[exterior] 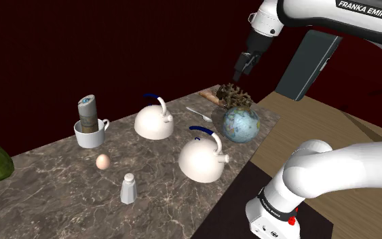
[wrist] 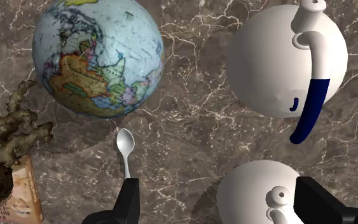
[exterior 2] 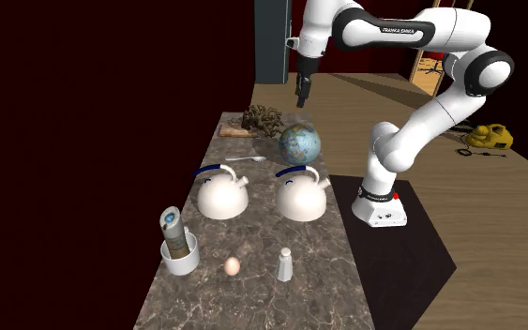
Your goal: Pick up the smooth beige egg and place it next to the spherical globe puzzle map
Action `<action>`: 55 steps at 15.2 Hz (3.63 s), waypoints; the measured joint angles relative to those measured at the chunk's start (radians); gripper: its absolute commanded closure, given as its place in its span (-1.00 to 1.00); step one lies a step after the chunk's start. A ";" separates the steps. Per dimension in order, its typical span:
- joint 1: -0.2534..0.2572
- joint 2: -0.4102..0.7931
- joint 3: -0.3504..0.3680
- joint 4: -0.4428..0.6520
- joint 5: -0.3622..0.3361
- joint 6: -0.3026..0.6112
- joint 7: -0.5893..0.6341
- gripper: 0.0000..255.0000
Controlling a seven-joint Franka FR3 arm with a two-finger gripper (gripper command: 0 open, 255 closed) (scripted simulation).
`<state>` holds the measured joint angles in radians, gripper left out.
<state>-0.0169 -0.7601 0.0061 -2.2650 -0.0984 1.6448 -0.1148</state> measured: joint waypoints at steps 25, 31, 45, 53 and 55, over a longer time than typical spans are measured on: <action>0.071 0.381 0.446 -0.101 0.091 0.494 0.536 -1.00; 0.055 0.586 0.572 -0.006 -0.017 0.583 0.733 -1.00; 0.240 1.181 0.601 0.412 -0.479 0.580 1.202 -1.00; 0.270 1.266 0.560 0.429 -0.546 0.632 1.247 -1.00; 0.270 1.271 0.558 0.430 -0.550 0.635 1.249 -1.00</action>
<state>0.2533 0.5106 0.5638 -1.8352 -0.6485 2.2800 1.1339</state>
